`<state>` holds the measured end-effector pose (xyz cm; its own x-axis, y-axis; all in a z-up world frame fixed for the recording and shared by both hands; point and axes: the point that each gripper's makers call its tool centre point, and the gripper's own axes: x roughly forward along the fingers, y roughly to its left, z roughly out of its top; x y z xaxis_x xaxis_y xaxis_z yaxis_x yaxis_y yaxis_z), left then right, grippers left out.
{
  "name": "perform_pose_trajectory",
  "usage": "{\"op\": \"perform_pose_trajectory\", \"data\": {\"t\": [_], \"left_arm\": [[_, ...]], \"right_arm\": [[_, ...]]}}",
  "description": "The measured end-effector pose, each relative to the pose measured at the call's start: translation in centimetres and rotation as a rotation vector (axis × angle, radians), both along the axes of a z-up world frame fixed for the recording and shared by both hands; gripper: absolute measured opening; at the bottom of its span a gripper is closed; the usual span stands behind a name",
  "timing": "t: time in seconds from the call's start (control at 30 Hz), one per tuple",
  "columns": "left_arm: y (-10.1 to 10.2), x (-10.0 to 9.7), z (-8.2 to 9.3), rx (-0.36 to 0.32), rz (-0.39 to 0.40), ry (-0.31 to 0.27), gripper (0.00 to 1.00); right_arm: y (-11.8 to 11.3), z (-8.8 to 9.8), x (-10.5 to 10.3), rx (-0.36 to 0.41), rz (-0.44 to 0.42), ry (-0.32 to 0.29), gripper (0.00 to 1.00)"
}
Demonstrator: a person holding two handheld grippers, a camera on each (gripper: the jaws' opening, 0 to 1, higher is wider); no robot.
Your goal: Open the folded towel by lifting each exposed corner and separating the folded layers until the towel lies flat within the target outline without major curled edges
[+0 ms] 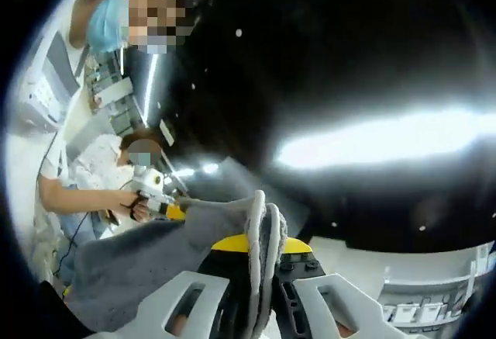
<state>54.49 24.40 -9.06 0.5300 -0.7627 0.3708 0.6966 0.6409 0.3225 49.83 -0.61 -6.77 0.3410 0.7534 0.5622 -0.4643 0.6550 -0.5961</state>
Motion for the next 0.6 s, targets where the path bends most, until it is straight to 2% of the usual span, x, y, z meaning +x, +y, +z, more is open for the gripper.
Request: {"op": "perform_pose_trajectory", "data": {"t": [0.1, 0.2, 0.23, 0.3, 0.37, 0.47, 0.6], "left_arm": [[0.1, 1.2, -1.1, 0.011, 0.010, 0.030, 0.04], [-0.1, 2.2, -2.7, 0.062, 0.026, 0.057, 0.04], [-0.2, 2.3, -3.2, 0.102, 0.038, 0.055, 0.04], [-0.4, 2.2, -3.3, 0.117, 0.045, 0.053, 0.04], [-0.6, 2.3, -3.6, 0.141, 0.059, 0.046, 0.04], [-0.7, 2.7, -4.4, 0.180, 0.084, 0.052, 0.04], [-0.8, 2.4, -4.6, 0.182, 0.065, 0.069, 0.04]], "right_arm": [[-0.1, -1.3, 2.1, -0.029, -0.022, 0.043, 0.01], [-0.3, -2.3, 3.9, -0.035, -0.034, 0.091, 0.01], [-0.4, -2.7, 4.6, -0.040, -0.043, 0.104, 0.01], [-0.6, -3.2, 5.4, -0.044, -0.062, 0.112, 0.01], [-0.8, -3.8, 6.5, -0.042, -0.068, 0.147, 0.01], [-0.9, -4.4, 7.2, -0.040, -0.066, 0.170, 0.01], [-0.8, -4.8, 7.9, -0.053, -0.082, 0.180, 0.01]]}}
